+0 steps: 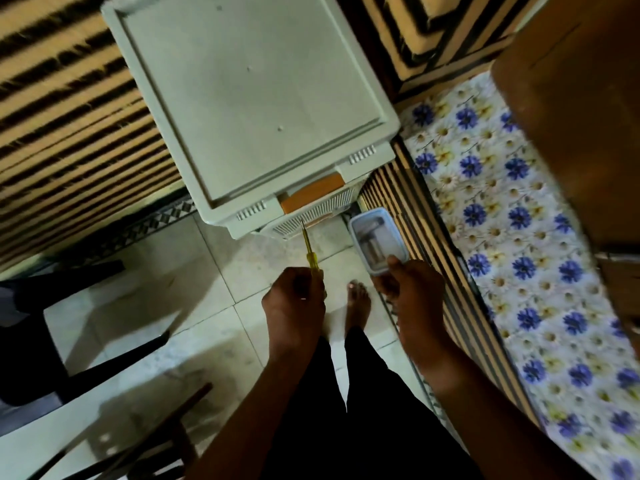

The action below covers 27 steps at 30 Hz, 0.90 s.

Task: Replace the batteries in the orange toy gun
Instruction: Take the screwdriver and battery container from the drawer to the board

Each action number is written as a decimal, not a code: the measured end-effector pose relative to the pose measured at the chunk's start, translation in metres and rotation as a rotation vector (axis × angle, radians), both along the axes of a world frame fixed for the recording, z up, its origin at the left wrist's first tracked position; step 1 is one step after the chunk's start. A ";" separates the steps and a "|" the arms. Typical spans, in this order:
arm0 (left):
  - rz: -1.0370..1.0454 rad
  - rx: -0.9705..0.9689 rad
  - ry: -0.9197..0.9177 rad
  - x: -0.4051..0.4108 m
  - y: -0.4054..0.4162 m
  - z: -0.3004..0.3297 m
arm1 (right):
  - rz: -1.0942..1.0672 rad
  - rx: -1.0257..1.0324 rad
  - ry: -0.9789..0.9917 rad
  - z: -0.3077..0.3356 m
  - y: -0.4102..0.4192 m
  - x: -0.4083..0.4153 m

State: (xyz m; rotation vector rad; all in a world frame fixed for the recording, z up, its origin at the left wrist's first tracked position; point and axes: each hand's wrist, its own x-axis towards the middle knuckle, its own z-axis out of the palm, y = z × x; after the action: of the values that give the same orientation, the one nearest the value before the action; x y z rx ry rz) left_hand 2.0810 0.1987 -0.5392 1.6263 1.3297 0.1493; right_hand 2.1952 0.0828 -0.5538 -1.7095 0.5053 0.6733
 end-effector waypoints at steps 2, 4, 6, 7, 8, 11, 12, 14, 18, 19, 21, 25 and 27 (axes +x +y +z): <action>0.013 -0.012 -0.063 0.004 -0.003 0.025 | 0.008 0.036 -0.045 0.022 -0.004 -0.001; 0.023 0.039 -0.117 0.008 0.002 0.046 | 0.023 0.071 -0.086 0.045 0.001 0.003; 0.019 0.125 -0.124 0.016 0.014 0.060 | 0.062 0.098 -0.133 0.063 0.013 0.010; 0.014 0.176 -0.124 0.021 0.024 0.065 | 0.072 0.122 -0.159 0.071 0.022 0.015; 0.008 0.226 -0.116 0.027 0.037 0.070 | 0.076 0.148 -0.175 0.076 0.033 0.021; 0.015 0.350 -0.011 0.049 0.080 0.071 | 0.082 0.183 -0.201 0.078 0.071 0.040; 0.024 0.383 0.025 0.057 0.094 0.070 | 0.085 0.199 -0.200 0.076 0.086 0.047; 0.045 0.402 0.065 0.073 0.120 0.068 | 0.107 0.205 -0.197 0.070 0.116 0.062; 0.049 0.350 0.204 0.099 0.151 0.060 | 0.140 0.128 -0.161 0.054 0.165 0.086; 0.047 0.333 0.225 0.103 0.155 0.058 | 0.140 0.118 -0.148 0.051 0.175 0.090; 0.049 0.306 0.231 0.107 0.159 0.054 | 0.139 0.109 -0.135 0.048 0.186 0.095; 0.046 0.311 0.233 0.113 0.166 0.048 | 0.159 0.071 -0.158 0.045 0.197 0.103; 0.035 0.323 0.232 0.114 0.168 0.048 | 0.166 0.049 -0.162 0.044 0.198 0.104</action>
State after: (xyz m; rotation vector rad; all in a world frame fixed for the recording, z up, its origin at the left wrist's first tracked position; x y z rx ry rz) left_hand 2.1951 0.3666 -0.4913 1.9379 1.5733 0.2099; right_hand 2.2989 0.2812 -0.5094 -1.7552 0.2332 0.6533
